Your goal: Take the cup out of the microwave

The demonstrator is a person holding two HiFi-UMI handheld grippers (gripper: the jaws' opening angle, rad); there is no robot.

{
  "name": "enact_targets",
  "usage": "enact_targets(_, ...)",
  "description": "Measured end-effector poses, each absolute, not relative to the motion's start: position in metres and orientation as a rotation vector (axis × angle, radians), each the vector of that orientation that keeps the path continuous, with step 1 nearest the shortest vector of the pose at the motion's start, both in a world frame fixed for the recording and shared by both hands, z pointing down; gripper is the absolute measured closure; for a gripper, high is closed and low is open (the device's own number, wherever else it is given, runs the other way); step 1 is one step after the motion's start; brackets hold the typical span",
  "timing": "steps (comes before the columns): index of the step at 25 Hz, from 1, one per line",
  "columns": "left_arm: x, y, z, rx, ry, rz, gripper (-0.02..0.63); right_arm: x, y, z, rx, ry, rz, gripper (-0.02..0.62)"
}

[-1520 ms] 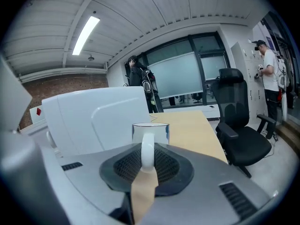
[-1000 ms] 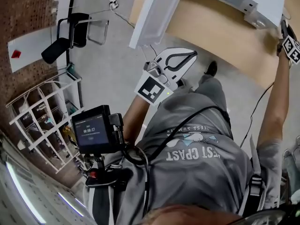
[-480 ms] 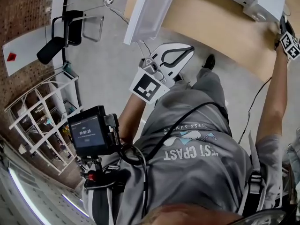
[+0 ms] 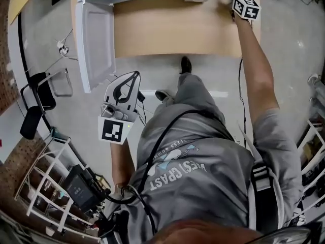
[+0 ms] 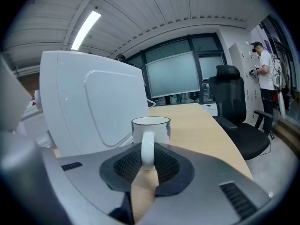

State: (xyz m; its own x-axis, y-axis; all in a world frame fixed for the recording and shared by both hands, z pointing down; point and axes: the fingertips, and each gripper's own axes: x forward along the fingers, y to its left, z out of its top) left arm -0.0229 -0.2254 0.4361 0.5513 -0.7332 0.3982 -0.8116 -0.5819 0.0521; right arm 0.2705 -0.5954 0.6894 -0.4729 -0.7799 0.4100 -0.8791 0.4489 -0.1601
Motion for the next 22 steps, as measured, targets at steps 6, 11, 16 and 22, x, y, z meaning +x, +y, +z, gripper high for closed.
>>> enact_targets(6,-0.024,-0.223,0.437,2.565,-1.292,0.506,0.563,0.265,-0.587,0.7,1.389,-2.406,0.49,0.528)
enact_targets(11,-0.027,-0.22,0.439,2.565,-1.294,0.51,0.563,0.261,-0.582,0.71,1.359,-2.383,0.482,0.526)
enact_targets(16,-0.029,-0.218,0.44,2.566,-1.298,0.502,0.563,0.257,-0.582,0.713,1.353,-2.369,0.475,0.526)
enact_targets(22,-0.034,-0.214,0.44,2.565,-1.317,0.493,0.563,0.253,-0.585,0.718,1.354,-2.341,0.468,0.526)
